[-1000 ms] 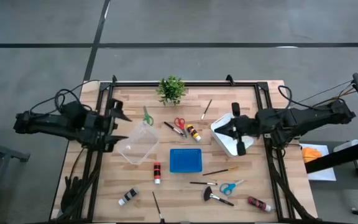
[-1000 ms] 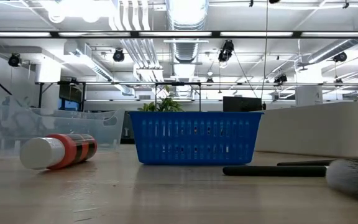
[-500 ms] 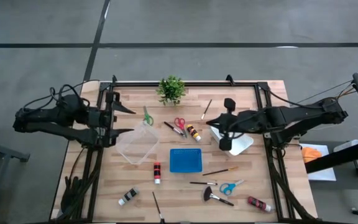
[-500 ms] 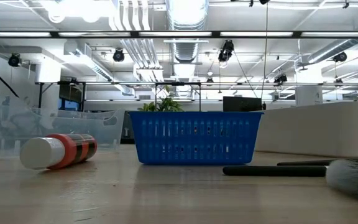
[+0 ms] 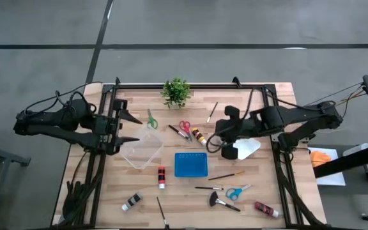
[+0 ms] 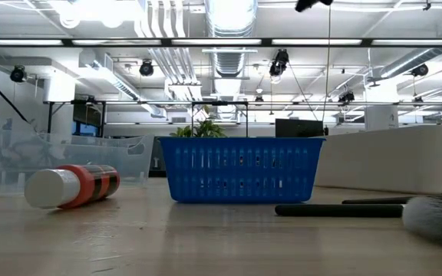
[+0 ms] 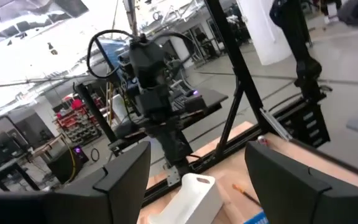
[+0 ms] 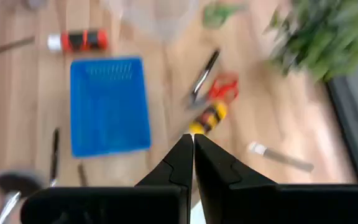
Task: Pick & Place Paint Supplies
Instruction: Put the highlighter brush in the white bin
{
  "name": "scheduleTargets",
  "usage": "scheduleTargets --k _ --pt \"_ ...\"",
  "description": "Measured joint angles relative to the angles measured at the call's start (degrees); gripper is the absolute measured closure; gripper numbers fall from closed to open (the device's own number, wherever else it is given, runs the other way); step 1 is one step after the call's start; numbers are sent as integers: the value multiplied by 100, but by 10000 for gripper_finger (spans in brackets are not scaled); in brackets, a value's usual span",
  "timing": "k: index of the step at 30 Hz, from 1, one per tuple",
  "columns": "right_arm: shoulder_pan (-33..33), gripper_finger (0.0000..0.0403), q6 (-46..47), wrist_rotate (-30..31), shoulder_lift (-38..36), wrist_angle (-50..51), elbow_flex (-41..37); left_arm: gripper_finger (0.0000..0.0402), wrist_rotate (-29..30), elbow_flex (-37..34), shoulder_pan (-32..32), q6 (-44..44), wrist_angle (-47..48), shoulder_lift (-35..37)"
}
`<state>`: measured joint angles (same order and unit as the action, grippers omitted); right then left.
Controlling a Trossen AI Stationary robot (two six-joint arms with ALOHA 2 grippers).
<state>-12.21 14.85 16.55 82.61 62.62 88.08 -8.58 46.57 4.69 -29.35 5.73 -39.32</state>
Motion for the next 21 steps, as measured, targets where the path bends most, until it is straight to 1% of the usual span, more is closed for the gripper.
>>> scheduleTargets --k 3,6,9,12,14,17,21 --pt "-6 353 467 -364 308 593 230 132 2 -14 2 -175 95 -40" --pt "-15 300 707 -611 601 893 290 132 0 -127 11 -301 83 -104" --pt "-181 246 733 -629 860 946 288 132 1 -331 11 -376 102 -166" --pt "-473 211 887 -657 1111 927 288 132 -5 -576 15 -387 63 -203" --pt "-730 200 1116 -630 1274 893 286 132 -33 -760 15 -387 9 -244" --pt "-1104 196 1461 -616 1478 785 286 132 -44 -1026 25 -384 -103 -265" --pt "-1570 195 1653 -607 1694 465 284 132 -114 -1278 48 -369 -682 -244"
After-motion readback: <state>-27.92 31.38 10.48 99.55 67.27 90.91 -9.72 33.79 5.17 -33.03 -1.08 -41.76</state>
